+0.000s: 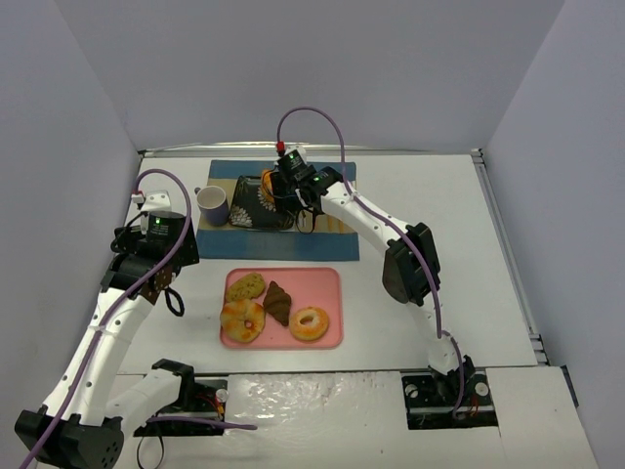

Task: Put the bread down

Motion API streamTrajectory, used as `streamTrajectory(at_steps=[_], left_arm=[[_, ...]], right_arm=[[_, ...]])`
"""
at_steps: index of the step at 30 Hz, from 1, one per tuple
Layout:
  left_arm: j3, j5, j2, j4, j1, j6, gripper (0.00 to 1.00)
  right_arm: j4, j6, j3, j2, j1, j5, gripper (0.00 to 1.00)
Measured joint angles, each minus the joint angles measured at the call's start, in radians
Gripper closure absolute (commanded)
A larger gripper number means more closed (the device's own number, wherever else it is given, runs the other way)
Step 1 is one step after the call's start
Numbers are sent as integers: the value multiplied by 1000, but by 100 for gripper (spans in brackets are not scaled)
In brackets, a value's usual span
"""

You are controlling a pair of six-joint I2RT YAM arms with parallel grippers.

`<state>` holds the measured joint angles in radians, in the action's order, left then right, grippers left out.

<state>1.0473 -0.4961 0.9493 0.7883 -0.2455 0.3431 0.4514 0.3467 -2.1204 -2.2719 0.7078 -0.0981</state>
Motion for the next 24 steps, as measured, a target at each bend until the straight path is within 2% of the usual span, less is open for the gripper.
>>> streamTrajectory(at_steps=[9, 14, 24], left_arm=[[0, 0, 6, 0, 0, 0, 3], [0, 0, 7, -1, 0, 1, 3], [0, 0, 6, -2, 0, 10, 3]], right_arm=[[1, -9, 2, 27, 7, -16, 41], [23, 0, 34, 102, 14, -19, 41], [117, 67, 396, 427, 71, 38, 42]])
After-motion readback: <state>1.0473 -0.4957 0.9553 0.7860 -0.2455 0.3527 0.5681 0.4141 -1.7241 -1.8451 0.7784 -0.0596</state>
